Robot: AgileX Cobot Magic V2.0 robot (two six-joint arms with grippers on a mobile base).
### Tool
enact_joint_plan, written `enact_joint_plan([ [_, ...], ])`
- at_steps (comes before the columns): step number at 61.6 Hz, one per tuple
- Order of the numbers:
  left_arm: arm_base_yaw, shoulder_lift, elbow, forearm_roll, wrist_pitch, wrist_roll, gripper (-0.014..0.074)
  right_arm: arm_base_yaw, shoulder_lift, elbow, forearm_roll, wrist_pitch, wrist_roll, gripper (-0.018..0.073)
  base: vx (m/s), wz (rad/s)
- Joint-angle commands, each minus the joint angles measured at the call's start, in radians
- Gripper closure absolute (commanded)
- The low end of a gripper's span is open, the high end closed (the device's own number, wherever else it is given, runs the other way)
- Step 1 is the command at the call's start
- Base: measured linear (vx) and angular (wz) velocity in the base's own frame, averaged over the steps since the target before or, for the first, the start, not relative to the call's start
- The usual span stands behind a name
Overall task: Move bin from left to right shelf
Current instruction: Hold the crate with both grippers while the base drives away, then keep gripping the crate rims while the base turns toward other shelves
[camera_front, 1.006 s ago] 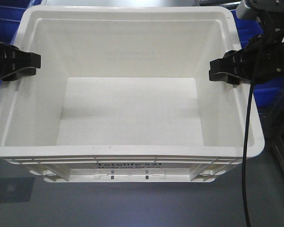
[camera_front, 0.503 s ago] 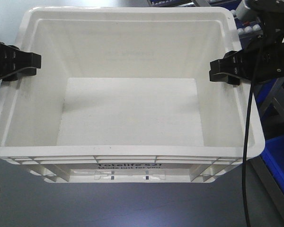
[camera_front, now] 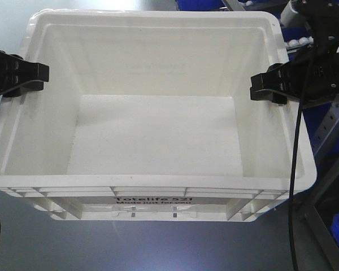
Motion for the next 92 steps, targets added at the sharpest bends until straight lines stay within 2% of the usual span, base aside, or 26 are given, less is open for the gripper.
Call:
enact_joint_plan([
  [1,-0.005,-0.039,-0.040,-0.020,-0.125,0.014,0.0604,-0.003,-0.045,-0.036,0.038,-0.033,-0.054,0.0564,0.46,0.15],
  [92,-0.005,-0.039,-0.040,-0.020,-0.126,0.014,0.0604,-0.003,-0.045,-0.036,0.039,-0.032,-0.054,0.0564,0.47,0.10],
])
